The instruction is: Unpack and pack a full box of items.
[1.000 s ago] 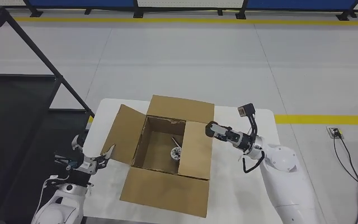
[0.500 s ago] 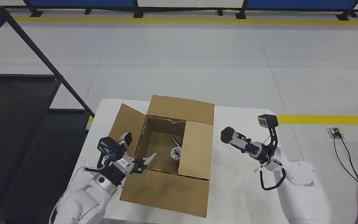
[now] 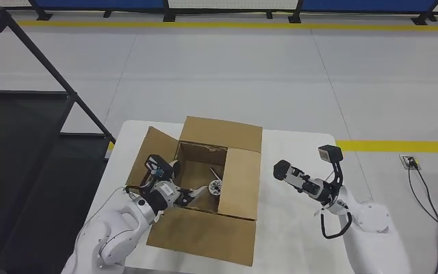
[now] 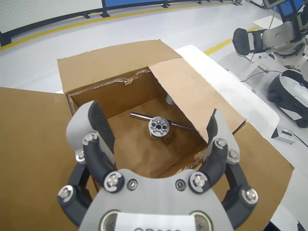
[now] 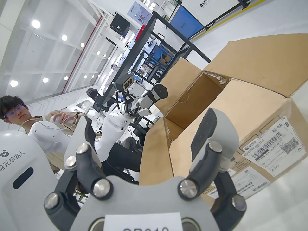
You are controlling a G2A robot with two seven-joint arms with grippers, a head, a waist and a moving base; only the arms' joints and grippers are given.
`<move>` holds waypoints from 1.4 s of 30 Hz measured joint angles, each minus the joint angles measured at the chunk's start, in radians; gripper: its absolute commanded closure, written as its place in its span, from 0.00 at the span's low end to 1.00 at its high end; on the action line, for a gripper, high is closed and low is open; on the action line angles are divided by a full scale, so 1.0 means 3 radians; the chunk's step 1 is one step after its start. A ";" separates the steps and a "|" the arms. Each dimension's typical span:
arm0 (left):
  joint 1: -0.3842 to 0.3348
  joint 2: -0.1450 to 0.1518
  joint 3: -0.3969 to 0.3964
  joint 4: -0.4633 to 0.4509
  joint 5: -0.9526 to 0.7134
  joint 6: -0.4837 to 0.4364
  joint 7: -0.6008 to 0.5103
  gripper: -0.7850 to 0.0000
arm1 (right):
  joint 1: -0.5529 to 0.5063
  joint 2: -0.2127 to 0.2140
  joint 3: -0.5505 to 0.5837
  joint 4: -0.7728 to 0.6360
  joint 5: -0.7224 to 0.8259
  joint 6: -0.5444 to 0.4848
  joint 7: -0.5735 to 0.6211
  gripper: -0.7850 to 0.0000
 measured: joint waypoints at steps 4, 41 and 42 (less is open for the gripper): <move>-0.0166 -0.0037 0.0166 0.0157 -0.0579 0.0125 -0.0228 0.00 | 0.0018 0.0031 0.0026 -0.0052 0.0218 0.0066 0.0034 0.00; -0.1635 -0.0365 0.1269 0.1469 -0.3068 0.0105 -0.1446 0.00 | 0.0012 0.0377 0.0383 0.0235 0.0620 0.0034 0.0094 0.00; -0.1642 -0.0377 0.1302 0.1441 -0.3085 0.0078 -0.1397 0.00 | -0.0002 0.0386 0.0408 0.0234 0.0645 0.0014 0.0077 0.00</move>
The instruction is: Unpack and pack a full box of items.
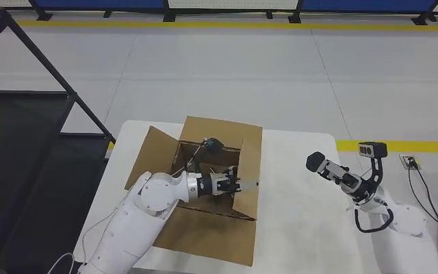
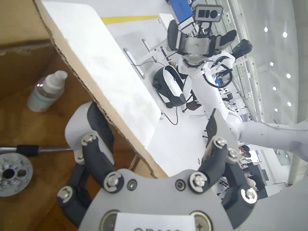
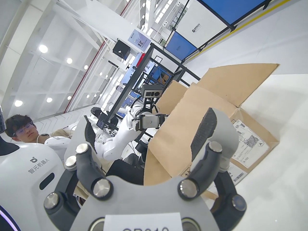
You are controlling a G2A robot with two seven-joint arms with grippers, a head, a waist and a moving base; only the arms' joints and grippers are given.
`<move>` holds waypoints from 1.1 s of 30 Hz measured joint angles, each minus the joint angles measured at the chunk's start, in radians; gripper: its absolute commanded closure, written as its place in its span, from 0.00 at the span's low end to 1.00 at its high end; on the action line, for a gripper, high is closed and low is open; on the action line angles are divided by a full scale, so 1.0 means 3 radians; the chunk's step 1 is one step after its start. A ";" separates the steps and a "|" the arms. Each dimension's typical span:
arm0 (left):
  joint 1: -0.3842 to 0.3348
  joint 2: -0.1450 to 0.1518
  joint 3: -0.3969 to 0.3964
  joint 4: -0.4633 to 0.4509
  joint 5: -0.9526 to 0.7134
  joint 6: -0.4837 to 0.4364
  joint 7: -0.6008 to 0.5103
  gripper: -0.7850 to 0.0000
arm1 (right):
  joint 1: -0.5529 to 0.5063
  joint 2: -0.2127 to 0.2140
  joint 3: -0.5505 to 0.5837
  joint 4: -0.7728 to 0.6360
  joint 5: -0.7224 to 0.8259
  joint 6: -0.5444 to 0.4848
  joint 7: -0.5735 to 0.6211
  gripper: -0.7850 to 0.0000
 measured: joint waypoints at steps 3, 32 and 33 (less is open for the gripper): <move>-0.0054 -0.0043 0.0122 0.0002 0.0014 -0.0067 0.0139 0.00 | -0.0049 0.0025 0.0079 -0.0010 0.0062 -0.0044 -0.0038 0.00; -0.0756 -0.0663 0.1381 0.1109 0.0441 0.0023 0.0516 0.00 | -0.0775 0.0256 0.0846 -0.0101 0.0326 -0.0233 -0.0314 0.00; -0.0771 -0.0679 0.1396 0.1136 0.0442 0.0035 0.0491 0.00 | -0.0766 0.0262 0.0842 -0.0095 0.0323 -0.0218 -0.0325 0.00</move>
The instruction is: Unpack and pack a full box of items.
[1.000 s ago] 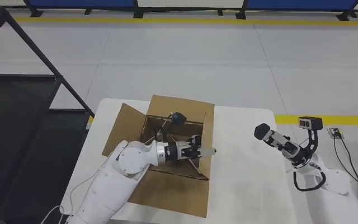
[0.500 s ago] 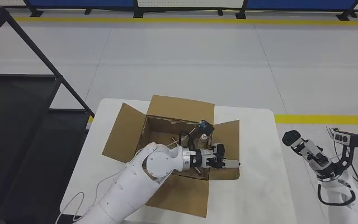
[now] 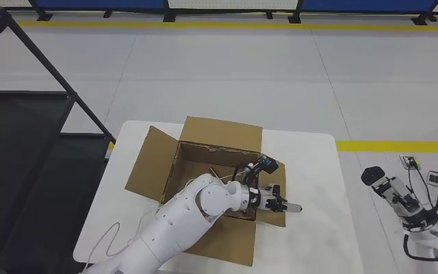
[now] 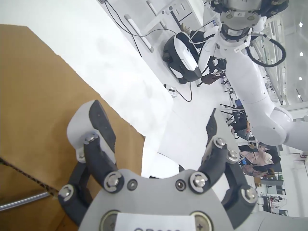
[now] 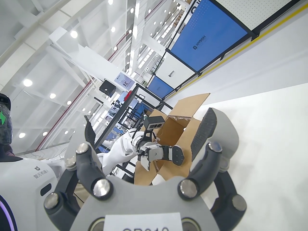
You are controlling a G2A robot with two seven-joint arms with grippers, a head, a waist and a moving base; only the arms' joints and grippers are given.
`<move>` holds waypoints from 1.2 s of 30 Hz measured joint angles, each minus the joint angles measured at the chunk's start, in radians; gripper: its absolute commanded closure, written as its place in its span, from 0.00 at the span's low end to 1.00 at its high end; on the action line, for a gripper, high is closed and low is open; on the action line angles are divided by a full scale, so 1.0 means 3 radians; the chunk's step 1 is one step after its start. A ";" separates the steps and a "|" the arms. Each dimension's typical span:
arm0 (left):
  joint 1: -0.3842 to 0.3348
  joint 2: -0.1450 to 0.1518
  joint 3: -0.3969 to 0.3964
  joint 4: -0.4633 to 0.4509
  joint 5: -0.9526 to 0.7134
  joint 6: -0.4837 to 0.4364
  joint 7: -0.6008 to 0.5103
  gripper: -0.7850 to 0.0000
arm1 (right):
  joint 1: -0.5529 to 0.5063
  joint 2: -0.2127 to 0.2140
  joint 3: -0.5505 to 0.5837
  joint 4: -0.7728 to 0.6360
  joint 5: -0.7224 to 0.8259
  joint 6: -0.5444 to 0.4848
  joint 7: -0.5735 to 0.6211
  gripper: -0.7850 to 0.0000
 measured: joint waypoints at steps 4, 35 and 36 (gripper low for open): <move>-0.0028 -0.0043 0.0021 0.0070 -0.0005 0.0014 -0.0051 0.00 | 0.0037 0.0018 -0.0030 0.0017 -0.0005 0.0047 -0.0024 0.00; 0.2092 0.0759 -0.3229 -0.2860 0.0450 0.0073 -0.0092 0.00 | 0.0896 0.0082 -0.1305 -0.0915 -0.1687 0.0719 -0.0304 0.00; 0.2224 0.0775 -0.3394 -0.2936 0.0420 0.0063 -0.0061 0.00 | 0.0912 0.0080 -0.1346 -0.0915 -0.1695 0.0736 -0.0307 0.00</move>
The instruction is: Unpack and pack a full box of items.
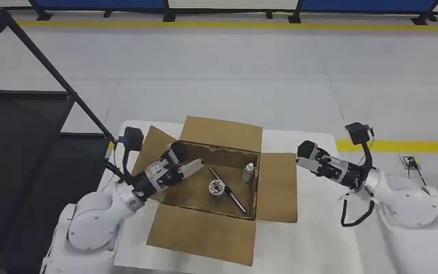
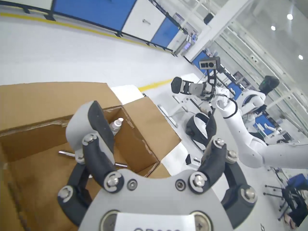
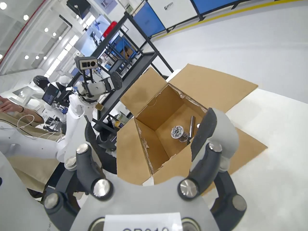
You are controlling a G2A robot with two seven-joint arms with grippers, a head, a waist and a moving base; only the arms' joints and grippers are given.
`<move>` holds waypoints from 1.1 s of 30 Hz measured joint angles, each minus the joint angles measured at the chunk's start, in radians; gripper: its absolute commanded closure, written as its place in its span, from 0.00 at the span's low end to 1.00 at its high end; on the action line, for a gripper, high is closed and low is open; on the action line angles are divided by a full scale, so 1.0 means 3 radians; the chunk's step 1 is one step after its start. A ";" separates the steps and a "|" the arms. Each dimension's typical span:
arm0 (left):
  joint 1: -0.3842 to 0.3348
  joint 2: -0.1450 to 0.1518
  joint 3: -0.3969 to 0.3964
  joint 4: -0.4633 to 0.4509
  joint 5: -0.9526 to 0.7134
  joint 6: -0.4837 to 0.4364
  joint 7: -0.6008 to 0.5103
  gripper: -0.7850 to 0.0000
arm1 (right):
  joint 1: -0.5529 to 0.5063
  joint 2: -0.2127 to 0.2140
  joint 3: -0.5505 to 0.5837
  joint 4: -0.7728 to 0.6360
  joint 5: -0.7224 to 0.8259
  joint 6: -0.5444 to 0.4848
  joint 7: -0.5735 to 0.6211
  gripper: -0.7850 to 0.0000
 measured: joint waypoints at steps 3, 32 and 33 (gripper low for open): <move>0.0313 0.0029 -0.0347 -0.0123 -0.0070 -0.0040 0.0071 0.00 | -0.0005 0.0001 0.0025 0.0002 0.0007 -0.0005 -0.0001 0.00; 0.0633 0.0089 -0.0930 -0.0046 -0.0415 0.0205 0.0439 0.00 | 0.1897 -0.0451 -0.2664 0.0548 -0.2068 0.0806 0.0700 0.00; 0.0682 0.0092 -0.0977 -0.0045 -0.0439 0.0221 0.0461 0.00 | 0.2009 -0.0528 -0.2860 0.0657 -0.2117 0.0849 0.0678 0.00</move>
